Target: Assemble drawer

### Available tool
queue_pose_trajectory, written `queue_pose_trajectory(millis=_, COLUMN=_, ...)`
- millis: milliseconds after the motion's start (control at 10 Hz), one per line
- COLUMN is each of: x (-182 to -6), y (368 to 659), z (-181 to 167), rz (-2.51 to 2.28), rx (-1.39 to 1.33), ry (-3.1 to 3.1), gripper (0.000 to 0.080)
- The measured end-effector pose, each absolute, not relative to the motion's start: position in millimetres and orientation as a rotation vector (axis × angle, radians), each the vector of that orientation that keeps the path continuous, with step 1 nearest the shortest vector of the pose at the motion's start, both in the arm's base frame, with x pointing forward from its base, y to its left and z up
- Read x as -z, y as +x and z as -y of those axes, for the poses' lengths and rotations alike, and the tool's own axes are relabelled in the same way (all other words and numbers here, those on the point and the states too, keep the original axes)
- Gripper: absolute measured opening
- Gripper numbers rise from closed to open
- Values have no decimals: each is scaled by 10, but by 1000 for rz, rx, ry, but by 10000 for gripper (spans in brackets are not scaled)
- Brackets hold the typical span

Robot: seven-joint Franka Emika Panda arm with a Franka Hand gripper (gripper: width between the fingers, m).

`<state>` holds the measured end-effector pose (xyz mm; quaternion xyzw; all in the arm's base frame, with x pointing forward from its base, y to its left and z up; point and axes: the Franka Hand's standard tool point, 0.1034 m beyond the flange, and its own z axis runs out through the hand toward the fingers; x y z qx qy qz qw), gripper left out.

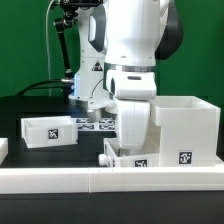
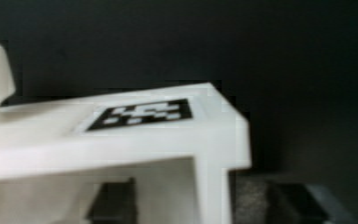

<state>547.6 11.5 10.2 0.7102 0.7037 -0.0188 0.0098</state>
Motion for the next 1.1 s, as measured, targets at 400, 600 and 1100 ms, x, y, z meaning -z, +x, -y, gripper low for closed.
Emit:
queue_pose_trajectory(millis=400, x=-332, y=5543, z=-57, rz=-2181, rx=54, ry=2213, gripper=647)
queue_pose_trajectory(millis=600, x=-430, y=5612, z=79, rz=-2186, rx=61, ry=2199, gripper=649)
queue_pose_trajectory(millis=1100, x=-465, y=5738, z=448, rz=-2229, rx=87, ry=2163, gripper=649)
